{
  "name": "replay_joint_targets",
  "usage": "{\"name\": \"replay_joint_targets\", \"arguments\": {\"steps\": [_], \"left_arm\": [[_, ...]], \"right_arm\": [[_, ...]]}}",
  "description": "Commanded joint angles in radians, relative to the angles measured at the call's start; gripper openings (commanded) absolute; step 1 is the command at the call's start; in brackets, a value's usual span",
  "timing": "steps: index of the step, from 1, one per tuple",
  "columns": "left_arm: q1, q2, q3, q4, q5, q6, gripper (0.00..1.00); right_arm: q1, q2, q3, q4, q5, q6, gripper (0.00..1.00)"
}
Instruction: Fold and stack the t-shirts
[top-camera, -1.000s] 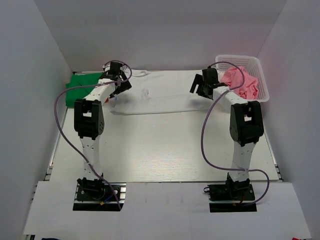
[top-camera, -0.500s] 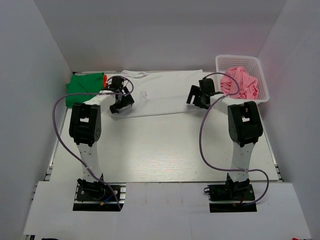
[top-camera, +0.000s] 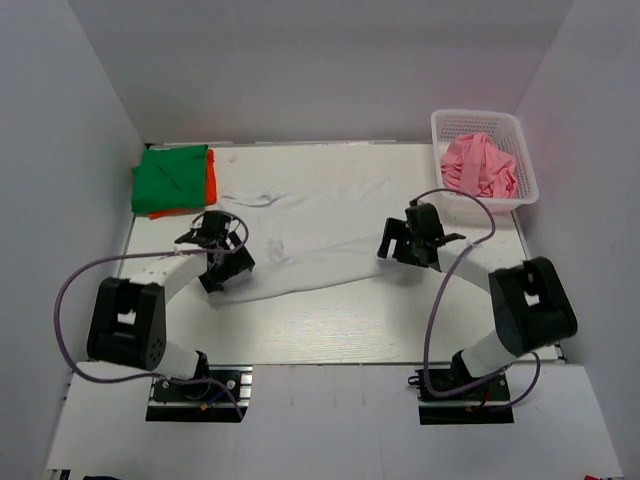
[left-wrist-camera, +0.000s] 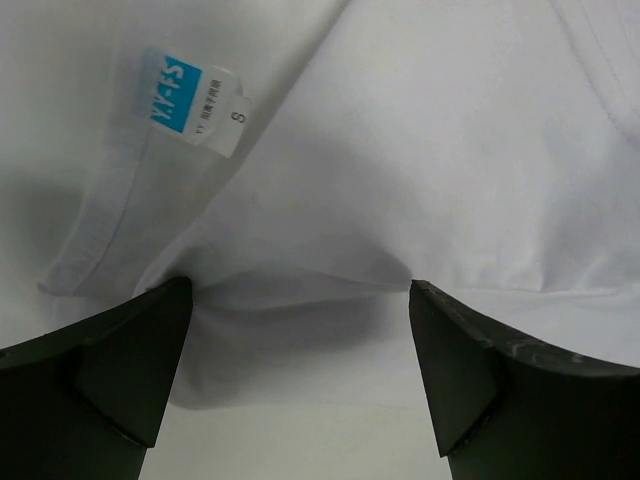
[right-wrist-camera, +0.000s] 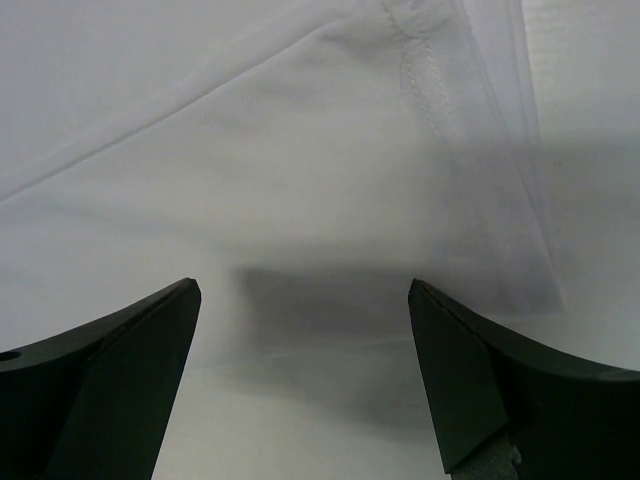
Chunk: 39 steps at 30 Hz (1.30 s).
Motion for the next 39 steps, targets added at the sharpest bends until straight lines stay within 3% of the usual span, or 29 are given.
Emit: {"name": "replay_joint_targets", "arguments": {"steps": [1, 4, 8, 12, 16, 22, 31, 38, 39], "left_arm": [[0.0, -0.149, -0.017, -0.022, 0.089, 0.008, 0.99], [0.0, -0.168, 0.119, 0.008, 0.028, 0.033, 0.99], [0.016, -0.077, 0.289, 0.045, -0.005, 0.069, 0.99], [0.026, 0.184, 0.496, -0.017, -0.161, 0.082, 0.99], [0.051, 0.389, 0.735, -0.059, -0.183, 0.093, 0.99], [0.1, 0.593, 0.952, -0.109, -0.163, 0.116, 0.99], [0.131, 0.74, 1.031, -0.099, -0.049, 0.116, 0.99], [0.14, 0.774, 1.031, -0.025, 0.052, 0.116, 0.85], [0.14, 0.774, 1.04, -0.025, 0.063, 0.116, 0.78]], "right_arm": [[0.032, -0.128, -0.031, -0.042, 0.008, -0.047, 0.9], [0.035, -0.209, 0.012, -0.006, 0.033, -0.078, 0.9], [0.028, -0.189, 0.085, 0.048, 0.089, -0.057, 0.9], [0.02, -0.018, 0.252, 0.011, 0.167, -0.061, 0.9], [0.002, 0.122, 0.417, -0.045, 0.18, -0.054, 0.9], [-0.052, 0.294, 0.596, -0.07, 0.142, -0.047, 0.9], [-0.098, 0.444, 0.757, -0.104, 0.079, -0.054, 0.9], [-0.118, 0.483, 0.777, -0.105, 0.062, -0.057, 0.9], [-0.116, 0.49, 0.779, -0.105, 0.063, -0.054, 0.9]]}}
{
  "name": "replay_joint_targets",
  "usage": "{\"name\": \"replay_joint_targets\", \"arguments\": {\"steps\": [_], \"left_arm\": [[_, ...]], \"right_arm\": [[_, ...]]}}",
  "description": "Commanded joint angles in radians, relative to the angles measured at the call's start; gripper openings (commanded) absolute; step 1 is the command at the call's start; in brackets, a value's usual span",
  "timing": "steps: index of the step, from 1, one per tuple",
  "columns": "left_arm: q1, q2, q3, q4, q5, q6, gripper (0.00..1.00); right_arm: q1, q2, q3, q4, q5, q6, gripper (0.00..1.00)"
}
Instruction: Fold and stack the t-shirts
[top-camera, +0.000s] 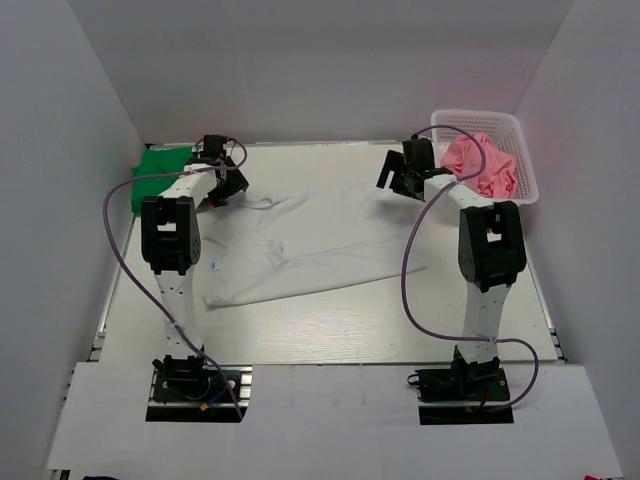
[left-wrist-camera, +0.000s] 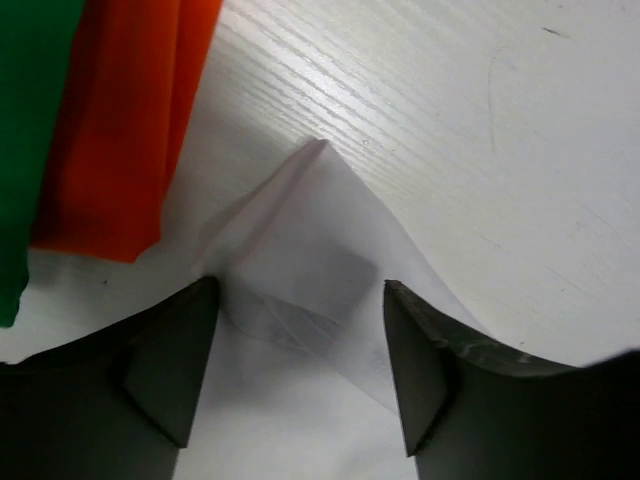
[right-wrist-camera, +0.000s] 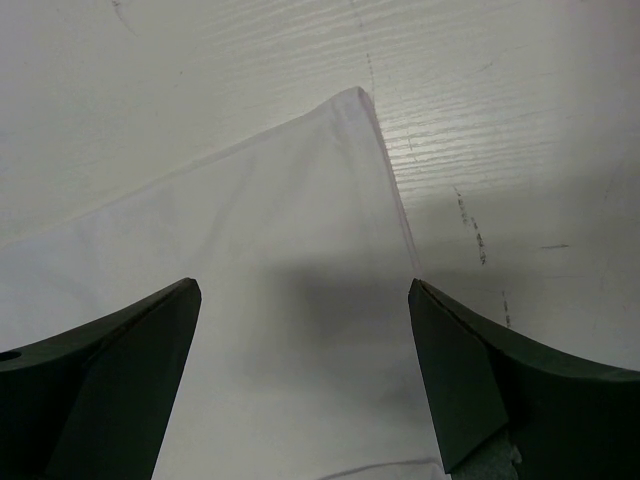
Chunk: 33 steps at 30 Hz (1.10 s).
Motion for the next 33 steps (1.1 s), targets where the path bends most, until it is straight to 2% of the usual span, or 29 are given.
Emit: {"name": "replay_joint_targets", "arguments": {"steps": [1, 3, 21, 22, 27, 30, 31, 33], "left_arm": [[0.007, 0.0, 0.034, 0.035, 0.07, 0.004, 0.75], [0.007, 0.0, 0.055, 0.035, 0.07, 0.004, 0.7], [0.016, 0.023, 0.144, -0.026, 0.005, 0.033, 0.7], [0.016, 0.033, 0.144, -0.026, 0.005, 0.042, 0.66], [0.016, 0.063, 0.144, -0.026, 0.026, 0.043, 0.62], [0.016, 0.072, 0.134, -0.014, 0.058, 0.033, 0.56], [0.016, 0.072, 0.133, -0.005, 0.058, 0.033, 0.54], [0.016, 0.072, 0.133, -0.004, 0.058, 0.015, 0.4]], "right_arm": [[-0.013, 0.011, 0.049, 0.002, -0.02, -0.002, 0.9], [-0.015, 0.017, 0.049, 0.0, -0.022, -0.001, 0.9], [-0.024, 0.06, 0.075, -0.004, -0.025, -0.013, 0.9], [-0.024, 0.058, 0.075, -0.006, -0.022, -0.01, 0.9], [-0.03, 0.06, 0.073, -0.01, -0.019, -0.011, 0.9], [-0.031, 0.055, 0.072, -0.01, -0.019, -0.008, 0.9], [-0.03, 0.054, 0.07, -0.009, -0.02, -0.007, 0.9], [-0.031, 0.054, 0.067, -0.006, -0.02, -0.005, 0.9]]}}
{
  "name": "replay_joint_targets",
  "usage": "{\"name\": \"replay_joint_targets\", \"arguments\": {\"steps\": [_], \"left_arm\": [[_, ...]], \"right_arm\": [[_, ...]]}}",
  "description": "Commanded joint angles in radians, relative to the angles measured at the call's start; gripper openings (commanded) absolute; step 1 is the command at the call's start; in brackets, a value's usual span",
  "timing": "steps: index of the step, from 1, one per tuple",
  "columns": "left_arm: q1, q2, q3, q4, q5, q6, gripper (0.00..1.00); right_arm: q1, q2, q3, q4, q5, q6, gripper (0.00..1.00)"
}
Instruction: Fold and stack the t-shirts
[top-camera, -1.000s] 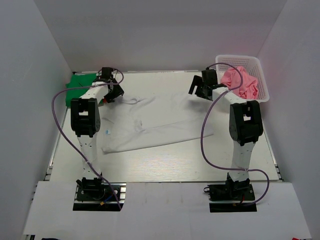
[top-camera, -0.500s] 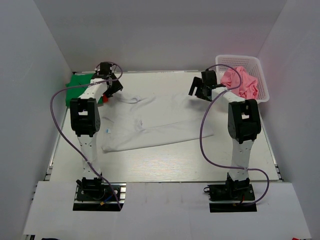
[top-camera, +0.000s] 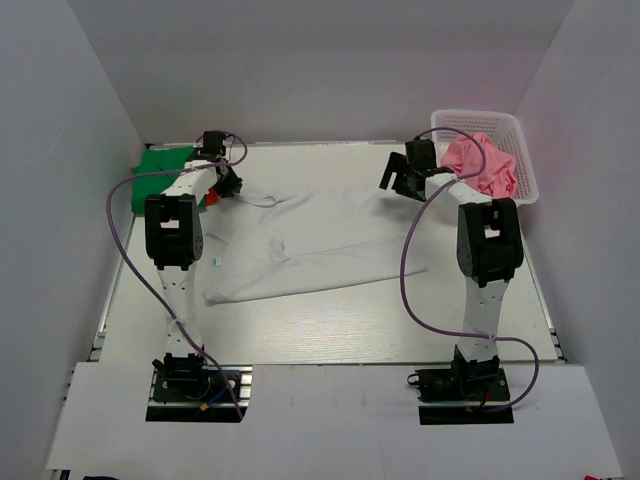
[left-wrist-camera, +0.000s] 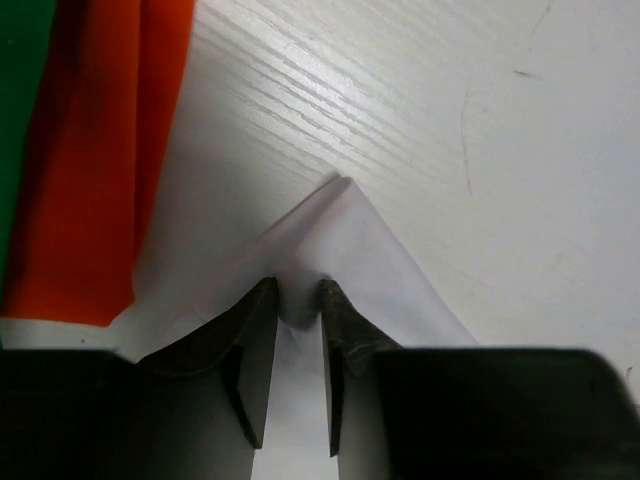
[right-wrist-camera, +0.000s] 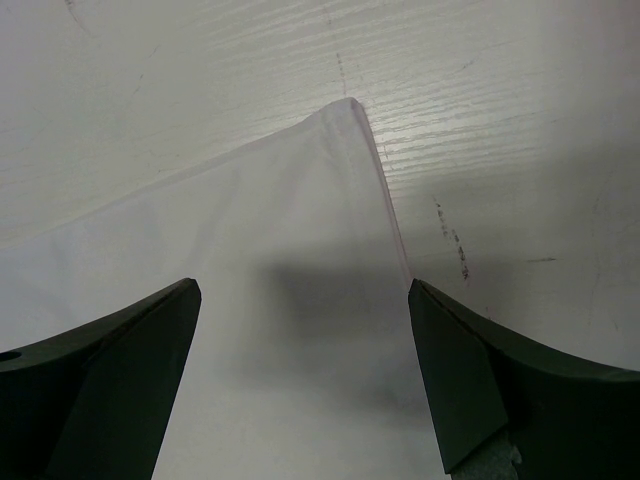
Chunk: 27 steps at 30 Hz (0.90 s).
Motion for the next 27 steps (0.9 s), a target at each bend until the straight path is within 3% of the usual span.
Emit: {"name": "replay_joint_targets", "arguments": {"steps": [1, 4, 9, 12, 18, 27], "left_arm": [[0.005, -0.02, 0.017, 0.016, 0.029, -0.009, 0.33], [0.005, -0.042, 0.017, 0.03, 0.029, -0.022, 0.19], [0.005, -0.051, 0.031, 0.034, 0.029, -0.022, 0.1], [0.005, -0.069, 0.031, 0.024, 0.029, -0.022, 0.0], [0.005, -0.112, -0.006, 0.062, 0.081, -0.002, 0.0], [0.005, -0.185, -0.058, 0.071, 0.114, -0.002, 0.0]], "right_arm": [[-0.005, 0.0, 0.037, 0.008, -0.004, -0.003, 0.9], [-0.005, 0.0, 0.036, 0.008, -0.003, -0.002, 0.9], [-0.007, 0.005, 0.037, 0.008, -0.001, -0.005, 0.9], [-0.007, 0.009, 0.04, 0.007, 0.009, -0.009, 0.9], [-0.01, 0.058, 0.132, -0.027, 0.068, -0.015, 0.9], [-0.008, 0.259, 0.356, -0.054, 0.101, -0.074, 0.9]]}}
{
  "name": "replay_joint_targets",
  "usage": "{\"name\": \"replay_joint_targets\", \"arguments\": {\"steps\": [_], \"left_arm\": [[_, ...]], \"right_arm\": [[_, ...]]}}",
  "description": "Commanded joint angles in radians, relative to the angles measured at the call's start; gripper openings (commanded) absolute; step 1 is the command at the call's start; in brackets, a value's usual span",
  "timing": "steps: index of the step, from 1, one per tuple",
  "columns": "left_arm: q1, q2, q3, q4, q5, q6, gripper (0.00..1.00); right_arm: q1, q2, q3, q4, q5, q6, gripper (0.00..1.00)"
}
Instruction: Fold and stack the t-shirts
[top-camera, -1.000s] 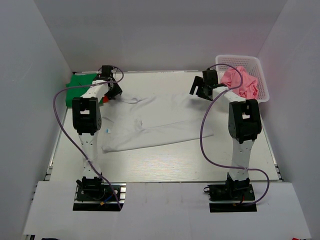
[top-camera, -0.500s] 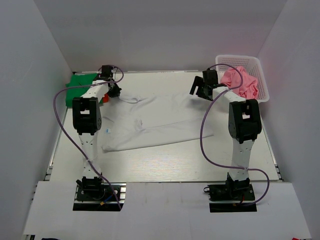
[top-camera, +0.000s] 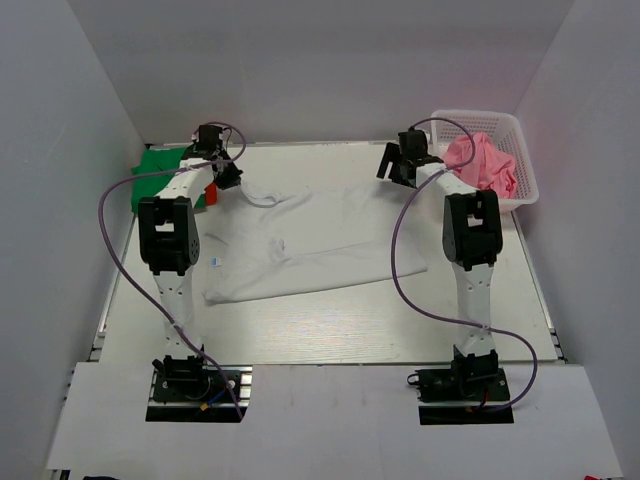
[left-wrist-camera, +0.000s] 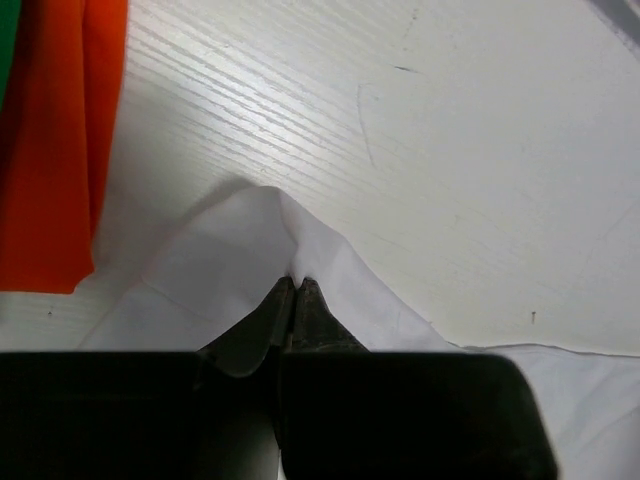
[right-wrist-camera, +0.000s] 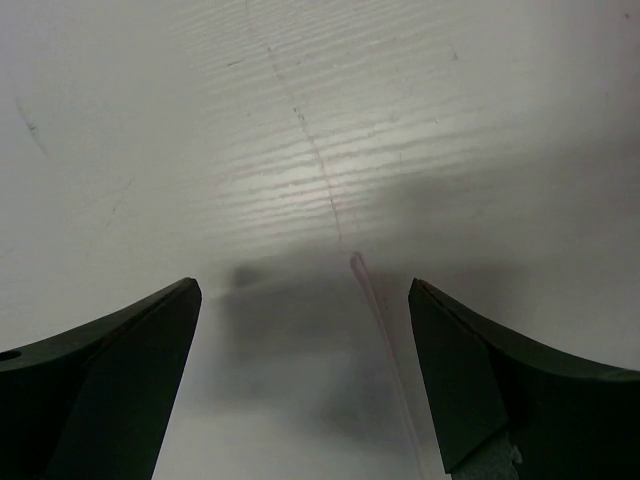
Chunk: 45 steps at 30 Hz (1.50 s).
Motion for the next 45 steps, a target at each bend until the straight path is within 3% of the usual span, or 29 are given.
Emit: {"name": "replay_joint_targets", "arguments": {"steps": [1, 5, 10, 12, 13, 16, 19, 20, 23, 24, 31, 36, 41, 45], "left_arm": [[0.005, -0.102, -0.022, 0.02, 0.032, 0.009, 0.0], [0.005, -0.121, -0.031, 0.02, 0.041, 0.019, 0.0], [0.005, -0.14, -0.05, 0.02, 0.032, 0.019, 0.0], [0.005, -0.141, -0.05, 0.02, 0.032, 0.019, 0.0], [0.005, -0.15, -0.05, 0.02, 0.032, 0.019, 0.0], [0.005, -0.15, -0.05, 0.01, 0.032, 0.019, 0.0], [0.005, -0.15, -0.059, 0.001, 0.032, 0.019, 0.0], [0.005, -0.15, -0.068, 0.001, 0.032, 0.019, 0.0], [0.005, -0.159, -0.068, 0.001, 0.032, 0.019, 0.0], [0.005, -0.159, -0.068, 0.001, 0.032, 0.019, 0.0], [0.005, -0.226, -0.096, -0.033, 0.032, 0.01, 0.0], [-0.005, -0.404, -0.338, 0.004, 0.01, -0.008, 0.0], [-0.005, -0.573, -0.571, 0.05, -0.001, -0.048, 0.0], [-0.005, -0.667, -0.646, 0.035, -0.025, -0.068, 0.0]], "right_arm": [[-0.003, 0.076, 0.102, -0.011, 0.033, -0.044, 0.9], [-0.001, 0.139, 0.165, -0.01, 0.004, -0.063, 0.8], [0.002, 0.125, 0.115, -0.01, 0.009, -0.06, 0.39], [0.005, 0.091, 0.09, -0.002, 0.033, -0.061, 0.38], [0.006, 0.085, 0.05, 0.002, 0.046, -0.06, 0.46], [0.005, 0.045, 0.006, 0.021, 0.055, -0.064, 0.53], [0.005, 0.048, 0.003, 0.01, 0.063, -0.072, 0.51], [0.008, 0.047, 0.006, 0.006, 0.058, -0.074, 0.36], [0.009, 0.048, 0.004, 0.015, 0.035, -0.084, 0.05], [0.008, 0.036, 0.003, 0.018, 0.027, -0.09, 0.0], [0.028, -0.103, -0.063, 0.096, 0.072, -0.136, 0.0], [0.036, -0.257, -0.298, 0.213, 0.07, -0.14, 0.0], [0.039, -0.341, -0.405, 0.252, 0.082, -0.138, 0.0], [0.039, -0.399, -0.464, 0.265, 0.072, -0.15, 0.0]]}}
